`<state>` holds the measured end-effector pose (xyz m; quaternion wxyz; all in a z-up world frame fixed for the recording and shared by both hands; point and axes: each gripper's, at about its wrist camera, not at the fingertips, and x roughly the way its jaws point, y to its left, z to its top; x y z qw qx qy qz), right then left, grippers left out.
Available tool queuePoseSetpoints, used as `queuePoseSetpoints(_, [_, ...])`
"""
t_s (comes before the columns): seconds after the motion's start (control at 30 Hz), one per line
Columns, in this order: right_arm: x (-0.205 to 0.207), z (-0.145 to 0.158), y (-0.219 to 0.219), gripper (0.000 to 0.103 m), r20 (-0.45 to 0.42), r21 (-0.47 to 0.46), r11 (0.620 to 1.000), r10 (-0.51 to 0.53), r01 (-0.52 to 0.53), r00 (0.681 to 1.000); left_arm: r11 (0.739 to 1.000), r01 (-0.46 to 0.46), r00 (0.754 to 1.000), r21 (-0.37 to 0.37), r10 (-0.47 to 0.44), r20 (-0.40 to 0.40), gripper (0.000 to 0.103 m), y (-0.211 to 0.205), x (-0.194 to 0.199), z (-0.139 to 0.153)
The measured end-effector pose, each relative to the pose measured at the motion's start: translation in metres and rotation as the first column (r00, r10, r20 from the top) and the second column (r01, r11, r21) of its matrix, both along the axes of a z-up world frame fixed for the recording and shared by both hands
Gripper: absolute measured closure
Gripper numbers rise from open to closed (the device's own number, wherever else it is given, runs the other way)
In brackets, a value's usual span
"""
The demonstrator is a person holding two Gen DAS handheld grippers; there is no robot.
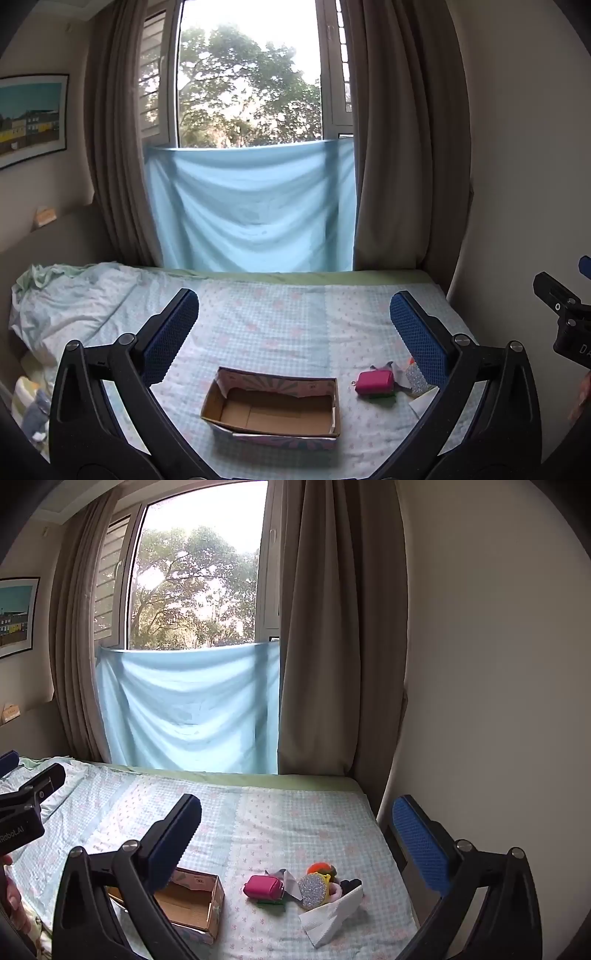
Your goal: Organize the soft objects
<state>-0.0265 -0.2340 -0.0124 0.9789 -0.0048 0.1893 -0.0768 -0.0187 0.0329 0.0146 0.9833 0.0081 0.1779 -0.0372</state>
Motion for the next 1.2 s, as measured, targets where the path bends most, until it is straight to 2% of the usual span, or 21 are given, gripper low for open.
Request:
queuePoseSetpoints(0.17, [0.002,-0.003,-0.005,0.000,0.007,0.004,1.000,0.002,-0.002,1.000,1.000,-0.021,1.000,0.012,0.021,-0.006,0.000,-0.009,0.005,0.007])
queuePoseSetpoints(0.53, [0.003,-0.002,-0.005,0.000,0.009,0.012,1.000,0.007,-0.007,1.000,0.998,-0.042,0.999,0.039,0.042,0.001,0.000,-0.024,0.008,-0.003])
queuePoseSetpoints(1.2, [-0.002,0.003,0.008,0.000,0.000,0.004,1.000,-0.020,0.020,1.000,0.999,-0.019,1.000,0.041,0.019,-0.005,0.000,-0.025,0.013,-0.004])
